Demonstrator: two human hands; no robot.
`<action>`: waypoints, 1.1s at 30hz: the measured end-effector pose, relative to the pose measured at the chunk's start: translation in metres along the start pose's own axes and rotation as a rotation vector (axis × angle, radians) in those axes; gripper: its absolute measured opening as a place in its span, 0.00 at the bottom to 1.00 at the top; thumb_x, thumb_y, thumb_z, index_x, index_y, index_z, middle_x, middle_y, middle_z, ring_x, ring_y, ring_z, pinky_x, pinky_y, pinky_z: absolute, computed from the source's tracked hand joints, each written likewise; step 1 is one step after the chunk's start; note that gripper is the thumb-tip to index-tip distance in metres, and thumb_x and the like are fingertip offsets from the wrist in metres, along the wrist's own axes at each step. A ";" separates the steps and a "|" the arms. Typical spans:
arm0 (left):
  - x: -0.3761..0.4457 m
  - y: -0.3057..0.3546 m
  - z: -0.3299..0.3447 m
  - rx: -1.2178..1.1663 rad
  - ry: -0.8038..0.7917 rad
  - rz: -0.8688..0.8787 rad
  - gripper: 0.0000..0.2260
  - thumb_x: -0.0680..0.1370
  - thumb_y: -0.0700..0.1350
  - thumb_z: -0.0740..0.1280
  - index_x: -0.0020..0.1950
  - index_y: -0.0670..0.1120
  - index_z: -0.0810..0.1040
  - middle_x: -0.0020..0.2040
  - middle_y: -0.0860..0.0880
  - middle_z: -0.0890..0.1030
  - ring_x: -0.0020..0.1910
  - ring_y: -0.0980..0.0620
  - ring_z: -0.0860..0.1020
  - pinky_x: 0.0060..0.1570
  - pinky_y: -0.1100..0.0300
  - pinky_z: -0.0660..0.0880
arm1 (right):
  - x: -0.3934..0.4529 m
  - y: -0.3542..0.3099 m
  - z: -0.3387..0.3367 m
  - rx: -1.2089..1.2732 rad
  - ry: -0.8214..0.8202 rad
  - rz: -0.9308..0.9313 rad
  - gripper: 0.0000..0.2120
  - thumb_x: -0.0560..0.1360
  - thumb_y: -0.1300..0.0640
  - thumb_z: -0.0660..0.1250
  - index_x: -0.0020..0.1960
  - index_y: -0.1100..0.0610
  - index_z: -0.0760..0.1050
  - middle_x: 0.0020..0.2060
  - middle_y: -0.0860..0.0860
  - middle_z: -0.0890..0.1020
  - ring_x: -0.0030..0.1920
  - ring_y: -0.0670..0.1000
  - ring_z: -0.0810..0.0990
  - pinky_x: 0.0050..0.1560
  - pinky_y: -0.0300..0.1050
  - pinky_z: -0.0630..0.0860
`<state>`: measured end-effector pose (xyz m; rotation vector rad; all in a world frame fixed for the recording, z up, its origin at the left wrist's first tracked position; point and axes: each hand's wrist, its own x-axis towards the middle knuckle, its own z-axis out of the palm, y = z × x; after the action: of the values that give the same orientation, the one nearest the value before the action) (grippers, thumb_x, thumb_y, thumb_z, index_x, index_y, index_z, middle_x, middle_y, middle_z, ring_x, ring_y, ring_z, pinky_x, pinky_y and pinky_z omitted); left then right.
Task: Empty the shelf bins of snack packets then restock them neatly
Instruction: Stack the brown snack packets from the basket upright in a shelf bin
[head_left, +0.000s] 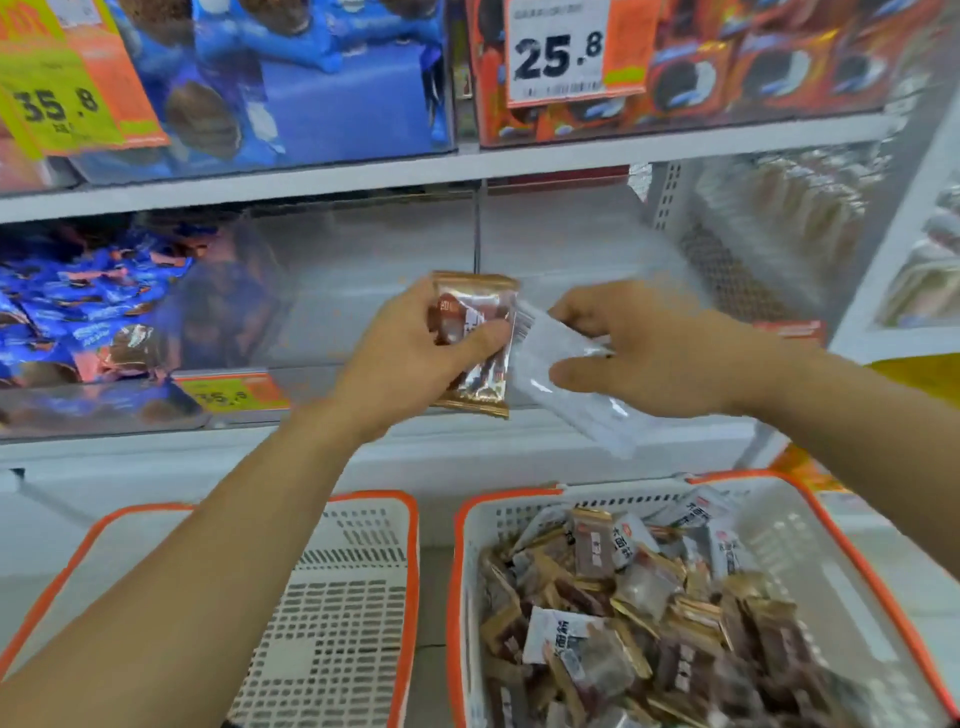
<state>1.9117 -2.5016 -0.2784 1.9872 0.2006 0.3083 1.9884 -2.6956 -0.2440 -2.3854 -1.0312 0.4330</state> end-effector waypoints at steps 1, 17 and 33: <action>-0.009 -0.005 0.016 0.006 -0.047 -0.032 0.09 0.76 0.46 0.74 0.54 0.53 0.78 0.35 0.64 0.82 0.37 0.61 0.82 0.39 0.60 0.80 | -0.013 0.016 0.004 -0.019 -0.021 0.036 0.11 0.76 0.54 0.72 0.57 0.53 0.79 0.54 0.49 0.83 0.56 0.53 0.81 0.60 0.54 0.77; -0.125 -0.213 0.209 0.942 -0.674 -0.331 0.32 0.79 0.56 0.64 0.79 0.47 0.57 0.78 0.43 0.58 0.75 0.36 0.61 0.69 0.40 0.67 | -0.115 0.191 0.202 -0.251 -0.704 0.520 0.10 0.77 0.50 0.69 0.46 0.57 0.78 0.38 0.51 0.77 0.44 0.56 0.78 0.42 0.47 0.75; -0.150 -0.230 0.205 0.665 -0.695 -0.295 0.15 0.78 0.49 0.71 0.57 0.47 0.67 0.44 0.49 0.76 0.43 0.47 0.76 0.41 0.53 0.71 | -0.139 0.207 0.285 -0.423 -0.712 0.325 0.41 0.76 0.43 0.70 0.80 0.52 0.52 0.73 0.64 0.60 0.72 0.68 0.63 0.71 0.66 0.62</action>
<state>1.8304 -2.6239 -0.5884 2.5372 0.1516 -0.7266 1.8838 -2.8299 -0.5827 -2.8630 -1.0914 1.3771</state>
